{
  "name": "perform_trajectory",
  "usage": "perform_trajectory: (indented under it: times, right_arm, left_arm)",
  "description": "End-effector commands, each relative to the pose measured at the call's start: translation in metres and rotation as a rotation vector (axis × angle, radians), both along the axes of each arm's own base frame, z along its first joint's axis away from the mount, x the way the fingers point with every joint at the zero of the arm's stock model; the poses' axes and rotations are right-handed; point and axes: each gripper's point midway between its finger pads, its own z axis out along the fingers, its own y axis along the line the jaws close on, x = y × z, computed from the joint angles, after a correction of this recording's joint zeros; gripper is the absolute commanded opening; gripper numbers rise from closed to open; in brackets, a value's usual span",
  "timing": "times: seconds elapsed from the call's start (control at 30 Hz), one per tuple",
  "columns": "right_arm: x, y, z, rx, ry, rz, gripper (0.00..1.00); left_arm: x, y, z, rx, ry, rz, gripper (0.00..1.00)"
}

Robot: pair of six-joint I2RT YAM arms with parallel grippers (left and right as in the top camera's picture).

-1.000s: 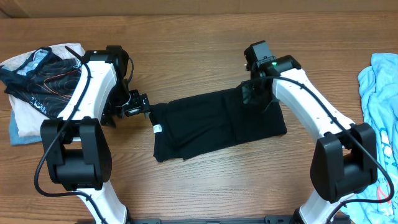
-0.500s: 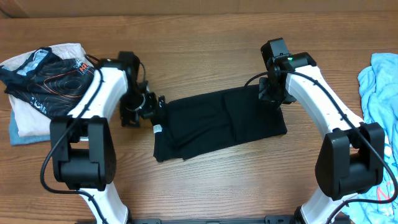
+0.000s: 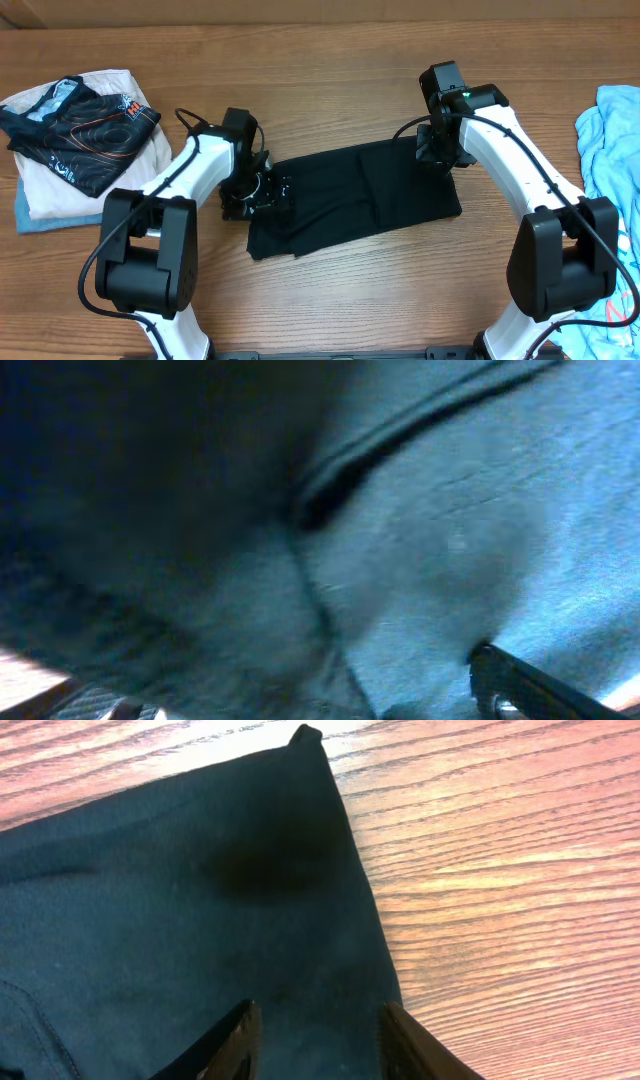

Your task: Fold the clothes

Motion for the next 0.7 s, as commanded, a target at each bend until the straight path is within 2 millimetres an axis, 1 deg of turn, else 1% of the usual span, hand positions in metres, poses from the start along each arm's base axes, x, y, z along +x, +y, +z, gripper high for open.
perform_trajectory:
  times: [0.0, 0.07, 0.13, 0.2, 0.27, 0.3, 0.37, 0.43, 0.57, 0.67]
  right_arm:
    - [0.004, 0.001, 0.009, -0.001, -0.030, -0.006, 0.41]
    - [0.003, 0.000, 0.009, -0.002, -0.026, -0.006, 0.41]
    - [0.002, 0.000, 0.009, -0.003, -0.023, -0.006, 0.41]
    - [0.001, 0.000, 0.009, -0.004, -0.019, -0.006, 0.41]
    - [0.000, 0.000, 0.009, -0.005, -0.016, -0.006, 0.41]
    - [0.000, 0.000, 0.009, -0.006, -0.014, -0.006, 0.41]
    - [0.000, 0.000, 0.009, -0.006, -0.013, -0.006, 0.41]
    - [0.000, 0.000, 0.009, -0.006, -0.013, -0.006, 0.41]
    - [0.000, 0.000, 0.009, -0.006, -0.013, -0.007, 0.41]
    - [0.000, -0.001, 0.009, -0.006, -0.012, -0.007, 0.41]
  left_arm:
    - [-0.013, -0.007, -0.016, -0.027, 0.041, -0.030, 0.84]
    - [-0.014, -0.007, -0.016, -0.027, 0.042, -0.029, 0.66]
    - [-0.015, -0.005, -0.016, -0.022, 0.048, -0.026, 0.43]
    - [-0.017, 0.001, -0.017, 0.010, 0.060, -0.020, 0.29]
    - [-0.021, 0.012, -0.018, 0.076, 0.079, -0.005, 0.13]
    - [-0.024, 0.029, -0.018, 0.159, 0.098, 0.011, 0.04]
    - [-0.024, 0.048, -0.015, 0.237, 0.113, 0.028, 0.04]
    - [-0.020, 0.067, -0.009, 0.286, 0.122, 0.055, 0.04]
    - [-0.001, 0.104, 0.014, 0.317, 0.114, 0.155, 0.04]
    - [0.018, 0.133, 0.038, 0.314, 0.083, 0.225, 0.04]
